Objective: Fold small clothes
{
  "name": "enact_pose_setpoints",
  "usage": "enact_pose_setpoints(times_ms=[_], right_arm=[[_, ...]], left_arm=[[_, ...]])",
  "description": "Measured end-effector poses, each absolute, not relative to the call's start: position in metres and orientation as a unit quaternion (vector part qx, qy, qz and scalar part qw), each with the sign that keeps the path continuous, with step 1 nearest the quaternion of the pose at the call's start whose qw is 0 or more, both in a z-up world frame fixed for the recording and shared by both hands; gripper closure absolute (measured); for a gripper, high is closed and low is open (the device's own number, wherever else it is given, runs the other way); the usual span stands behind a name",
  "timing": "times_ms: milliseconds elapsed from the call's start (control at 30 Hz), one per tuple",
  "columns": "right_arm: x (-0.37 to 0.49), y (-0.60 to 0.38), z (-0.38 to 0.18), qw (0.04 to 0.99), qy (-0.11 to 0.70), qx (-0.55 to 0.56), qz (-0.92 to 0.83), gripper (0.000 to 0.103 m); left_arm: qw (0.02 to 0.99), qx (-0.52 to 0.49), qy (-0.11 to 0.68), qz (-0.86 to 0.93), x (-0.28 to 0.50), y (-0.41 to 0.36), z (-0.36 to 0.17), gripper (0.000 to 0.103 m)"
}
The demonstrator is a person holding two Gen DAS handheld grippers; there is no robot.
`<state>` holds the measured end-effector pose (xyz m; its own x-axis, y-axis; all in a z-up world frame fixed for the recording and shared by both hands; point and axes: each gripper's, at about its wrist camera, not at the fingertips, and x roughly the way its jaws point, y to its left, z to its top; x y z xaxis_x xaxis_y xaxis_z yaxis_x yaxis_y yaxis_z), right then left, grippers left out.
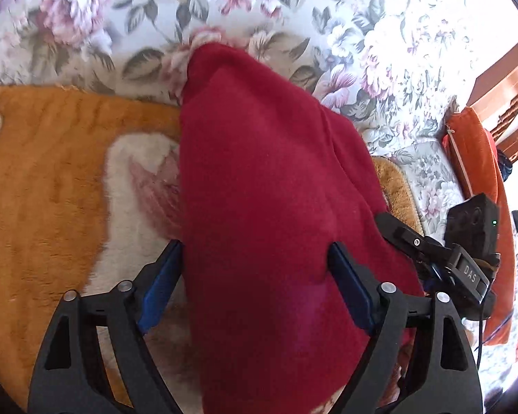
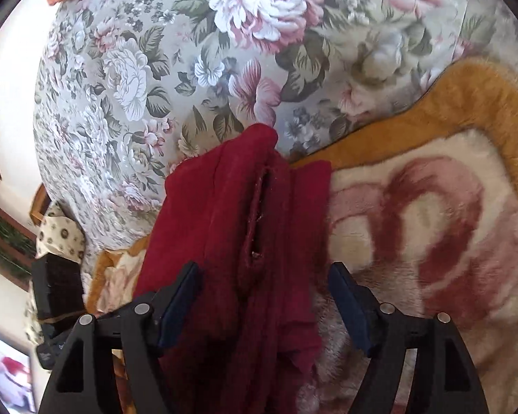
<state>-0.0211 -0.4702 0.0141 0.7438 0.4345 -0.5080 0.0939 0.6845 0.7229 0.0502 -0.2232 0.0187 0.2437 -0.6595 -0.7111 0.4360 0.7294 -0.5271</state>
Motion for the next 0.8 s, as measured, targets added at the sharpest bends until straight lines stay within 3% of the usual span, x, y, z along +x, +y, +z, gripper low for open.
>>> enact_pose_setpoints(times_ms=[133,200,300,567,800], right_arm=[[-0.009,-0.460,0.006,0.848,0.350,0.380,0.121,0.028],[-0.009,-0.453,0.011,0.854,0.351,0.366,0.116,0.043],[-0.021,-0.447,0.027,0.865,0.339,0.353,0.111,0.052],[-0.080,-0.396,0.072,0.867,0.331,0.340,0.156,0.053],[-0.129,-0.350,0.038,0.830,0.404,0.343,0.172,0.047]], left_arm=[[0.773,-0.124,0.507,-0.360,0.054,-0.227,0.014,0.017],[0.776,-0.117,0.503,-0.363,0.051,-0.226,0.018,0.024],[0.778,-0.114,0.498,-0.367,0.041,-0.217,0.027,0.030],[0.794,-0.100,0.474,-0.368,-0.048,-0.156,0.060,0.031],[0.787,-0.069,0.512,-0.337,-0.101,-0.114,0.026,0.030]])
